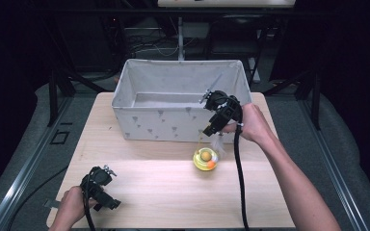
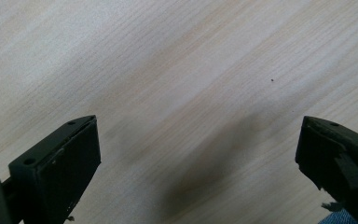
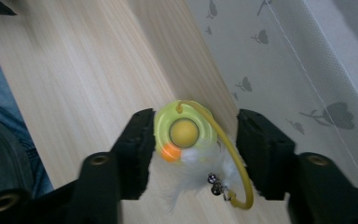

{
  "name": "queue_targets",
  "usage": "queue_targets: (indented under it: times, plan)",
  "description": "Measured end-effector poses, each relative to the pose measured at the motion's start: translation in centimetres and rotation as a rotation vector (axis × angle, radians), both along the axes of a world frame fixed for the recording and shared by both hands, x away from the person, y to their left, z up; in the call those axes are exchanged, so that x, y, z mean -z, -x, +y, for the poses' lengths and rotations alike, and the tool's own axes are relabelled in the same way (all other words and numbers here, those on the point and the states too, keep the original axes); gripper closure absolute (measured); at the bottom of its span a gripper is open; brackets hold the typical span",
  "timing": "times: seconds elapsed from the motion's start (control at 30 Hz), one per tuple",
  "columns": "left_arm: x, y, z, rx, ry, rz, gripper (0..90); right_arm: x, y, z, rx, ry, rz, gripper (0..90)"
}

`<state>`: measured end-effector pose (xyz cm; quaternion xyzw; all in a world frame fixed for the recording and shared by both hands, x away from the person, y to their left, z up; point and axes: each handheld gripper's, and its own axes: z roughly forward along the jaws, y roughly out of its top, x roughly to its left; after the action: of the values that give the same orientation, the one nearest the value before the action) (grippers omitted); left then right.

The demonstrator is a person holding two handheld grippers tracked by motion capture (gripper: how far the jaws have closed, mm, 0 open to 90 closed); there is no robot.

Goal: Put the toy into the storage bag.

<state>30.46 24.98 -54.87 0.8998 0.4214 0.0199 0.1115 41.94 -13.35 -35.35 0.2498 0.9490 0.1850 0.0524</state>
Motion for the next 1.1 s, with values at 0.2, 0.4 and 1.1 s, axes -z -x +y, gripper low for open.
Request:
queue_targets:
  times: [0.2,0.4,1.1]
  plan:
    - [0.12,-0.13,-0.03,0.007,-0.008,0.011,0.2,0.40,-0.47,0.87,-0.010,0.030,0.019,64.5]
    - [0.03,0.00,-0.22,0.007,-0.007,0.010,0.2,0.65,-0.68,1.02,-0.009,0.062,0.040,70.6]
    - [0.04,-0.21,0.00,-0.002,0.027,0.011,0.2,0.60,-0.38,1.02,-0.036,0.060,0.062,88.1]
